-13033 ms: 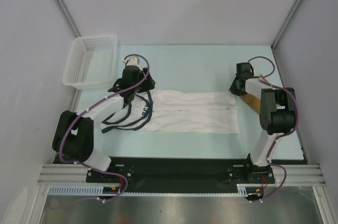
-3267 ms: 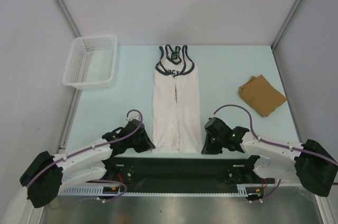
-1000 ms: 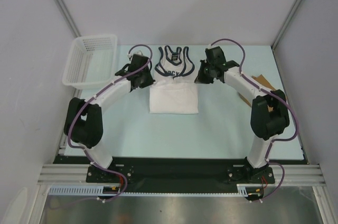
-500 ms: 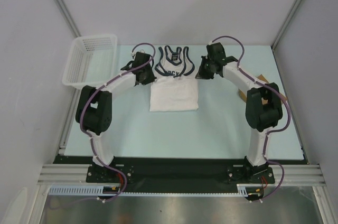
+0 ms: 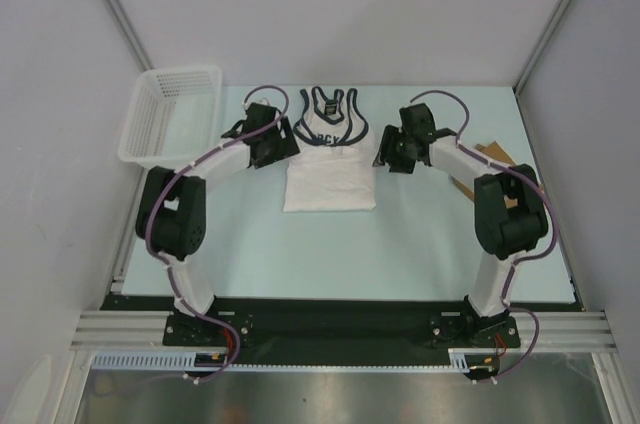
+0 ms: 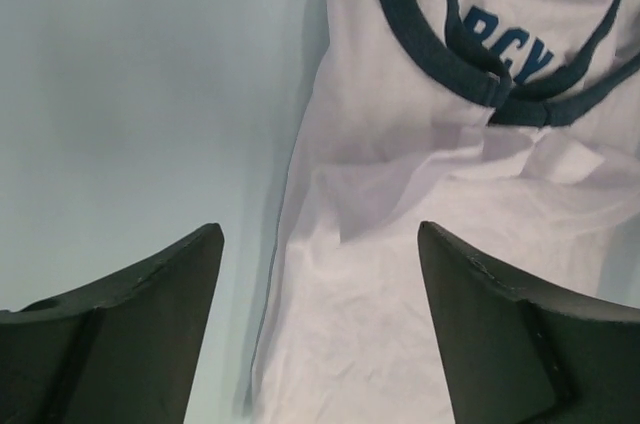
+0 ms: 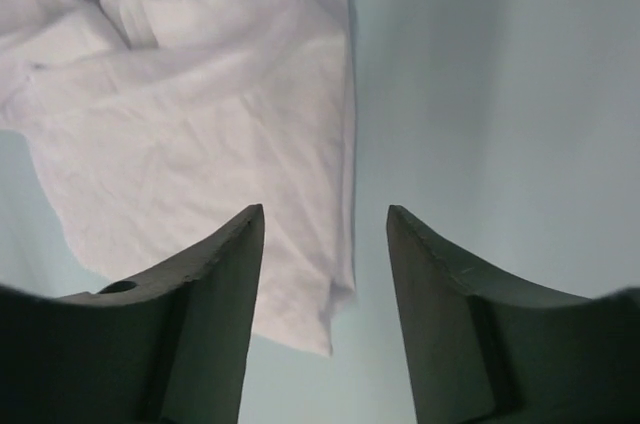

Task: Fold and stack the tank tops
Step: Fold the tank top

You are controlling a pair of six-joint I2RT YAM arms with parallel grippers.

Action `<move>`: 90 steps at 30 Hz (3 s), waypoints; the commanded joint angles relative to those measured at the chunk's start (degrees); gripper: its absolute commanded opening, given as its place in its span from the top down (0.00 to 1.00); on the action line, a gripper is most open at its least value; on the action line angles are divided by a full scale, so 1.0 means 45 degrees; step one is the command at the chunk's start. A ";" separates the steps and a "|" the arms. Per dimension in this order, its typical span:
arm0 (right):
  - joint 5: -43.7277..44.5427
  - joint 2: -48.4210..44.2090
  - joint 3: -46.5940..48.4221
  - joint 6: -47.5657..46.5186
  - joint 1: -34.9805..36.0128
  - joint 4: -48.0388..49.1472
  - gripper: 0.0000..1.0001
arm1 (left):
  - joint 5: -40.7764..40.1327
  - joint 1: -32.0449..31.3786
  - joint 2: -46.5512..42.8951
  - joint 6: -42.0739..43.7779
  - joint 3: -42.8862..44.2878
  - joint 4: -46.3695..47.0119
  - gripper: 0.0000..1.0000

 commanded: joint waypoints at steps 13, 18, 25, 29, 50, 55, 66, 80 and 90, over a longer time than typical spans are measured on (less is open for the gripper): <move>-0.4277 -0.3699 -0.5602 -0.0822 0.0287 0.3690 0.39 | 0.2223 -0.0454 -0.5392 0.0367 -0.6683 0.2135 0.19; -0.4670 -0.3093 -0.5564 -0.0785 0.0346 0.4355 0.33 | 0.2888 -0.0434 -0.5041 0.0582 -0.6411 0.2447 0.21; -0.4457 -0.2389 -0.5192 -0.0453 0.0405 0.4357 0.34 | 0.2615 -0.0454 -0.4631 0.0720 -0.5746 0.2077 0.21; -0.4376 -0.2292 -0.5367 -0.0413 0.0425 0.4453 0.37 | 0.2674 -0.0454 -0.4513 0.0719 -0.5804 0.2213 0.22; -0.5040 -0.2565 -0.7184 0.0056 0.0132 0.5586 0.61 | 0.3357 -0.0454 -0.3986 0.0642 -0.6331 0.2858 0.33; -0.4904 -0.2350 -0.7087 0.0094 -0.0024 0.5470 0.86 | 0.3299 -0.0435 -0.4025 0.0602 -0.6663 0.2917 0.37; -0.4845 -0.2409 -0.6950 -0.0100 -0.0259 0.5117 1.00 | 0.2733 -0.0435 -0.4591 0.0485 -0.7756 0.2507 0.37; -0.4943 -0.2467 -0.6950 -0.0042 -0.0259 0.5117 1.00 | 0.3514 -0.0493 -0.3205 0.0055 -0.7465 0.3464 0.82; -0.4241 -0.4612 -0.7611 -0.0199 0.0072 0.3167 1.00 | 0.3083 -0.1135 -0.5527 0.0056 -0.8264 0.2077 1.00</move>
